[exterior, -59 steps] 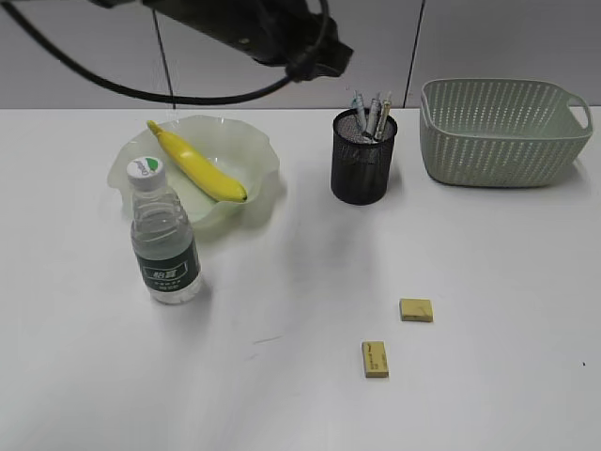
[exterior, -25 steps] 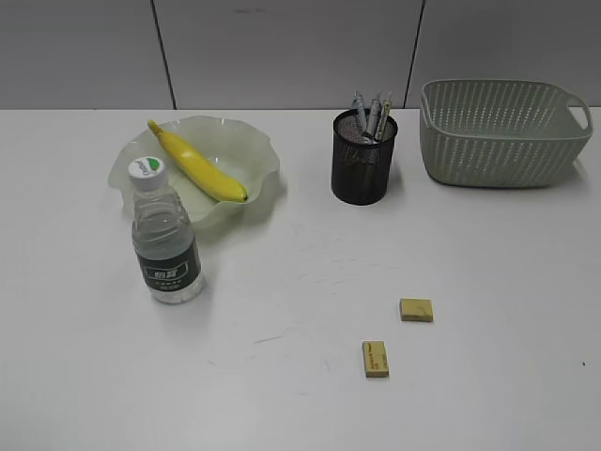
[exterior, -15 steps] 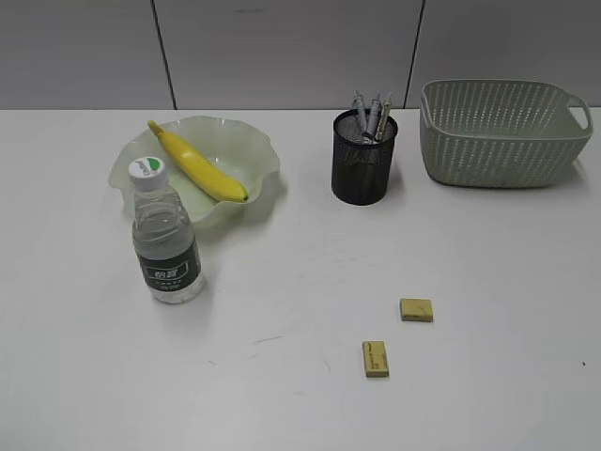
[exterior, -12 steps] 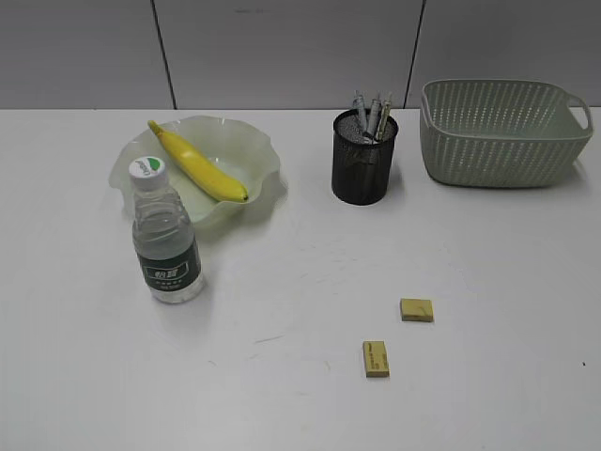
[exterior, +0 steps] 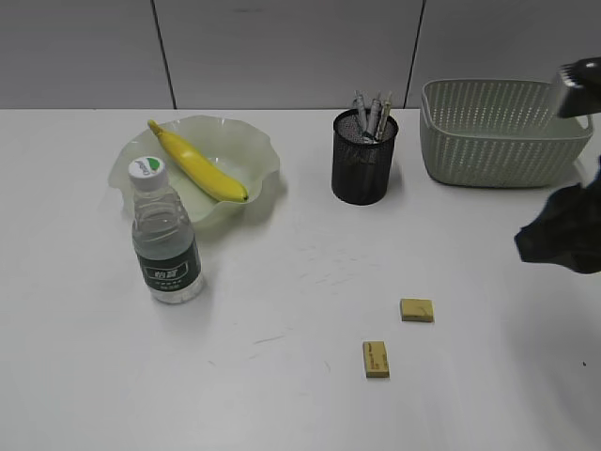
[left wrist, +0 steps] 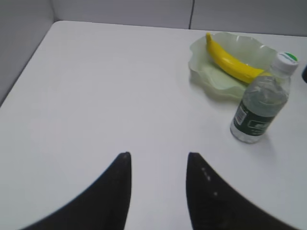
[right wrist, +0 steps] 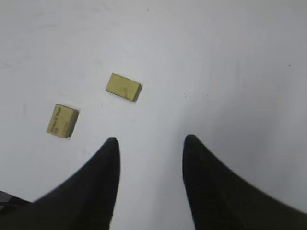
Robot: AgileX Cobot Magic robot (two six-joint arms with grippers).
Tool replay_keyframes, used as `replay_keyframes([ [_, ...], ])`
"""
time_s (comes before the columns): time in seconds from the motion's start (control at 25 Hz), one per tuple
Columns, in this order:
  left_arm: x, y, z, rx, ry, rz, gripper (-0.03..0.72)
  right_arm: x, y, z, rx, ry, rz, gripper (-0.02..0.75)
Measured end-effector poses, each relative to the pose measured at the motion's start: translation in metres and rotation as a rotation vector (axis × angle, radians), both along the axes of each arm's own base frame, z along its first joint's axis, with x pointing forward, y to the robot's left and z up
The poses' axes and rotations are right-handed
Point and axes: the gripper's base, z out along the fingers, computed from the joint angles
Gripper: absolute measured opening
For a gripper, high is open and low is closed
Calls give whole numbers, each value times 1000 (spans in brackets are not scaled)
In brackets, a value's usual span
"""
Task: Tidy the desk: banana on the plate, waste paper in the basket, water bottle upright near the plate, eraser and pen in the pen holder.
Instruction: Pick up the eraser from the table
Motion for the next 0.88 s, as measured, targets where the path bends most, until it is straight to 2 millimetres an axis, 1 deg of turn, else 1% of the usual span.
replay_keyframes([
  [0.04,0,0,0,0,0,11,289,9,4,-7,-14,31,0,326],
  [0.12,0,0,0,0,0,19,289,29,13,-28,-43,109,-3,395],
  [0.2,0,0,0,1,0,19,289,46,21,-49,-60,164,-8,438],
  [0.28,0,0,0,0,0,18,289,64,30,-70,-68,219,-19,456],
  [0.4,0,0,0,0,0,18,289,87,43,-94,-54,290,-47,469],
  [0.44,0,0,0,0,0,18,289,93,47,-99,-43,302,-56,476],
  [0.56,0,0,0,0,0,18,289,107,55,-115,-39,334,-64,521],
  [0.64,0,0,0,0,0,18,289,111,58,-125,-43,364,-68,547],
  [0.8,0,0,0,-1,0,18,289,110,61,-143,-58,444,-78,561],
  [0.88,0,0,0,-1,0,18,289,108,63,-145,-65,459,-72,562],
])
